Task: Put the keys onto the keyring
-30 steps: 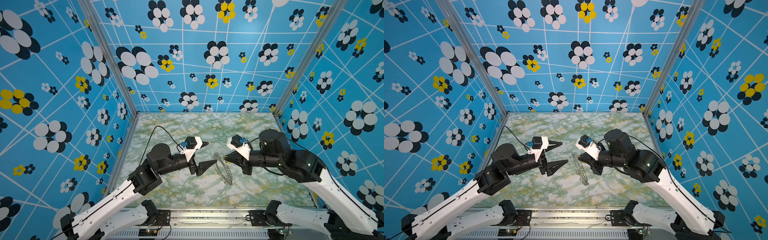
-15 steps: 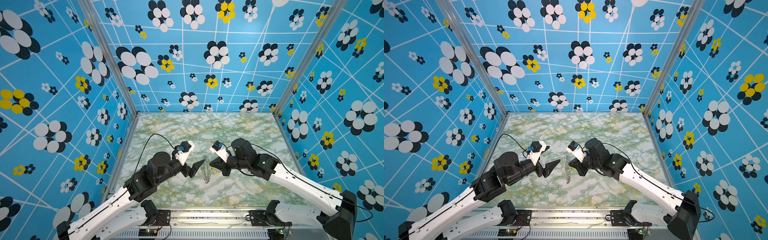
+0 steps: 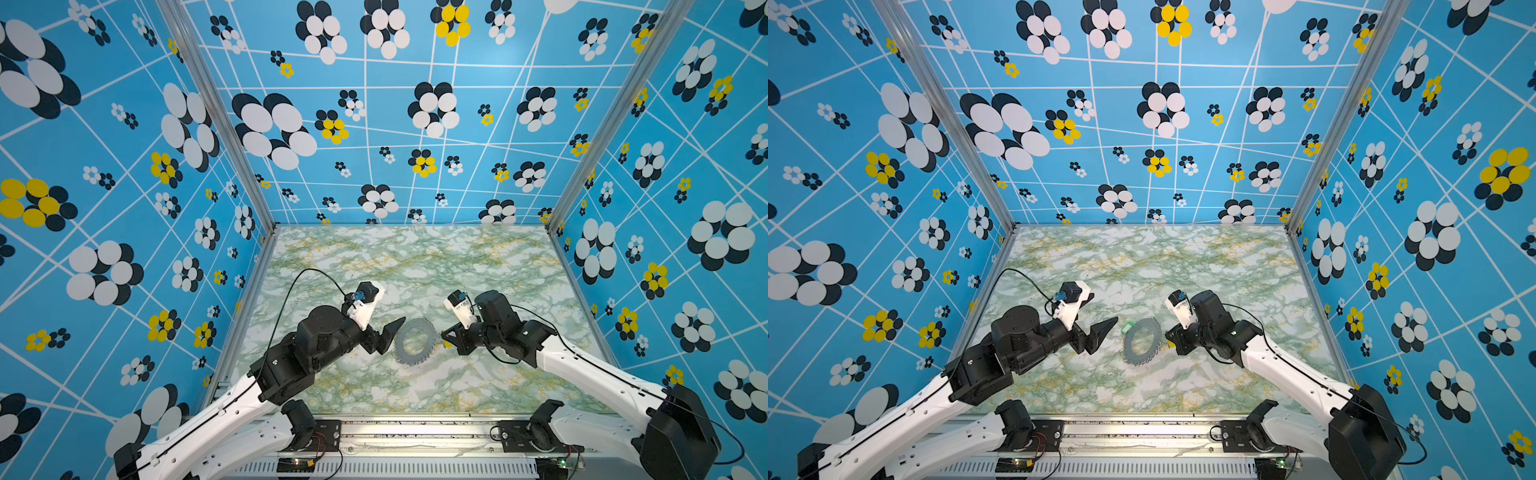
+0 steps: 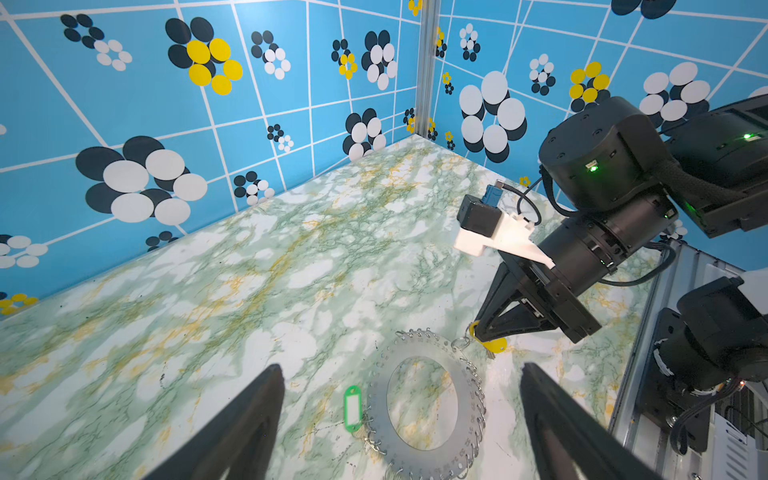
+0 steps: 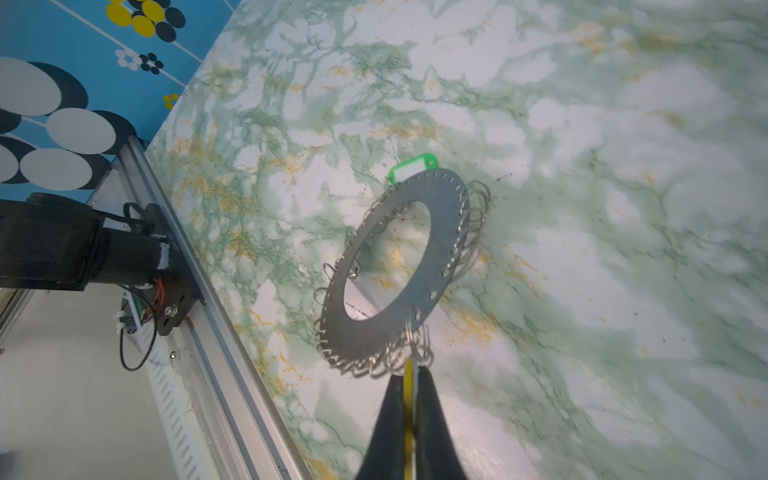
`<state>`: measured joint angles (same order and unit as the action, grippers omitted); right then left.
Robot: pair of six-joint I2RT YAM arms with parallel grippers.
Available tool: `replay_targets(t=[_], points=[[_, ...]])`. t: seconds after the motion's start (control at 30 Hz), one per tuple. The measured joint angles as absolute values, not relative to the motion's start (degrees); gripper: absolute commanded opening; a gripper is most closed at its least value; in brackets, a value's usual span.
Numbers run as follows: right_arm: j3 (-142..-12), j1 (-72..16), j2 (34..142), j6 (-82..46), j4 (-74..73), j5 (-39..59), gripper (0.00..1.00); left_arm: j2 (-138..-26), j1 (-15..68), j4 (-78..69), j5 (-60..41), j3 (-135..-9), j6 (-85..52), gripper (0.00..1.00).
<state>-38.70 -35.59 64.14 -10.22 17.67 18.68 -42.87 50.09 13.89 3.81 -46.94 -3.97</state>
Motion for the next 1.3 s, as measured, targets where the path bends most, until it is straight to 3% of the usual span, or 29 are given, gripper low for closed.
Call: replay_targets(t=[0.37,0.57,1.0,1.3], points=[[-37.41,-28.86,63.68,-14.92,23.44,12.62,0.02,-46.09,46.44,14.83,4.62,-46.94,-6.5,0.9],[-37.43,-25.98,64.79,-16.93,26.28,9.89,0.44,-46.72,43.7,14.87,5.45,-46.94,-7.75,0.91],[-41.3,-14.26,63.29,-12.38,25.36,1.72,0.87,-50.3,28.49,7.07,9.74,-39.07,-5.32,0.93],[-39.72,-10.15,67.77,-5.19,7.25,-7.11,0.99,-56.45,16.86,-7.84,9.69,-31.62,-3.2,0.93]])
